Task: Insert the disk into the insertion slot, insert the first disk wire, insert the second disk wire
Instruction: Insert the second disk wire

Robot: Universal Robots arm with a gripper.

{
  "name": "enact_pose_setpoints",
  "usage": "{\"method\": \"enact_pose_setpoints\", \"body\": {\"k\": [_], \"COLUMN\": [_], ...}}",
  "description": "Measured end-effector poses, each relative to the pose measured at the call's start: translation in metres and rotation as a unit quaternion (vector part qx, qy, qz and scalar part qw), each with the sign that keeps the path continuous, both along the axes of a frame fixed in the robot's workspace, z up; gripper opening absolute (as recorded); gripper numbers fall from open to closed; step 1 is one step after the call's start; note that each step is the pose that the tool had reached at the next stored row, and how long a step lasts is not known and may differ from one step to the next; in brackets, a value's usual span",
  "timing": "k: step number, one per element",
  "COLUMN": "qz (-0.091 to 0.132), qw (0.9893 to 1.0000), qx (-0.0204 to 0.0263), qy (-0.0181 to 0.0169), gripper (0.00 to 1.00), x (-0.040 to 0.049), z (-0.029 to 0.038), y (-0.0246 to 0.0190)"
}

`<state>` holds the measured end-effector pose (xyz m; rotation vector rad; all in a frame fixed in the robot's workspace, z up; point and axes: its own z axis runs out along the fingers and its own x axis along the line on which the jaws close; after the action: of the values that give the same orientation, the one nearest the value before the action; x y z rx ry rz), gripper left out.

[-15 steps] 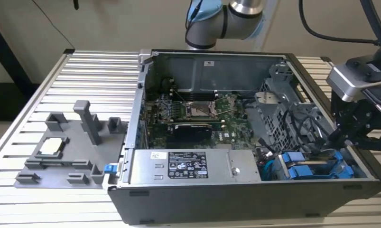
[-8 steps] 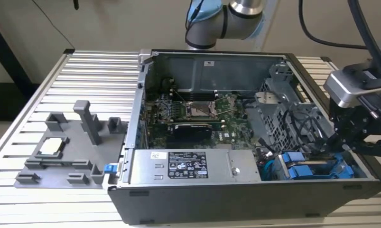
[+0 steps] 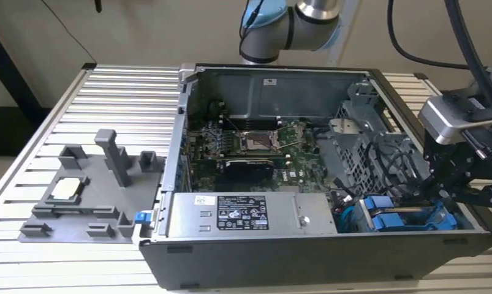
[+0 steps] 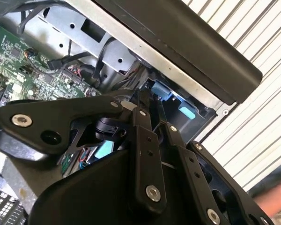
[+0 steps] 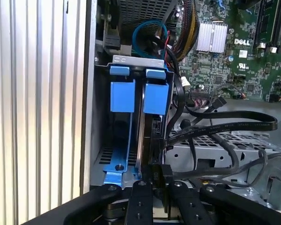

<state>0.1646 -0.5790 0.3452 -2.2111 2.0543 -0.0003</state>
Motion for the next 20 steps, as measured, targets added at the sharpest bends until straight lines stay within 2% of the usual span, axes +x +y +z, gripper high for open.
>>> {"method": "enact_pose_setpoints", "body": {"k": [1,2,5,6,17,20], "qz": [-0.001,-0.002,-0.003,-0.004,-0.020,-0.024], "qw": [1.0000,0.9999,0.9999,0.9998,0.9996,0.9995], "qx": [0.0091,0.0105,0.0108,0.0106,0.0110,0.0109], "qy": [0.0007,0.0019,0.0121,0.0135,0.0139,0.0158], "gripper": [0.20,0.20,0.20,0.20,0.20,0.20], "x": [0.0016,0.0016,0.0017,0.0017,0.0018,0.0017], "z": [-0.0009,-0.0013,-0.0021,-0.0022,-0.0045,-0.0044], "y": [0.0000,0.0000,0.0001,0.0000,-0.0008,-0.0017]}}
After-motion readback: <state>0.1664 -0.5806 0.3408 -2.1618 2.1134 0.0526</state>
